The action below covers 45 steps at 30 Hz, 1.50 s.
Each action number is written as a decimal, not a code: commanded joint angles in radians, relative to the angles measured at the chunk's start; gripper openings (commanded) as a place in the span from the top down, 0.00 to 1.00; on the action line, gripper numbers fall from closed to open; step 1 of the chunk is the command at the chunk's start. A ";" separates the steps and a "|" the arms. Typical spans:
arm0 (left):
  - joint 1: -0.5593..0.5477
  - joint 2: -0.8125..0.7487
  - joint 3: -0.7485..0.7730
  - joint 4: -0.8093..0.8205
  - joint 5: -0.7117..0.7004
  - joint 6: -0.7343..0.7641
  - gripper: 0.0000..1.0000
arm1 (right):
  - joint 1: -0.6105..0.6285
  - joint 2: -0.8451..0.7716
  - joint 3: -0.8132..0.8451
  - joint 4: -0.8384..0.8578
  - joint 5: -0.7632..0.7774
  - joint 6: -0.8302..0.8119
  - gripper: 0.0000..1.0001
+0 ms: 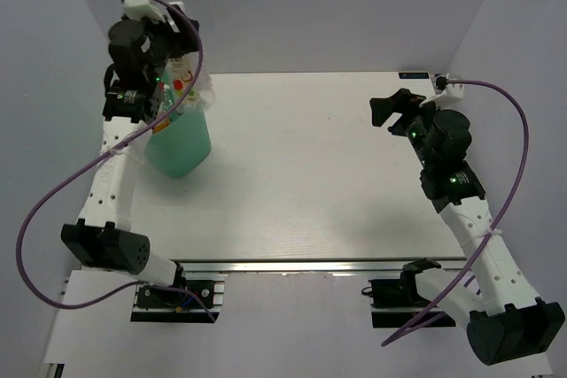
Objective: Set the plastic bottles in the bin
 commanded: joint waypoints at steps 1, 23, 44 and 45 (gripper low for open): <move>0.038 -0.059 0.059 0.008 -0.101 0.041 0.74 | -0.031 0.021 -0.013 -0.007 -0.029 -0.027 0.11; 0.132 0.050 -0.214 -0.005 -0.167 0.388 0.67 | -0.089 0.042 -0.047 0.027 -0.081 -0.110 0.11; 0.132 0.039 -0.121 -0.085 -0.075 0.337 0.02 | -0.108 0.039 -0.050 0.019 -0.051 -0.114 0.11; 0.132 0.034 -0.102 -0.091 -0.081 0.328 0.02 | -0.108 0.038 -0.049 0.019 -0.055 -0.114 0.11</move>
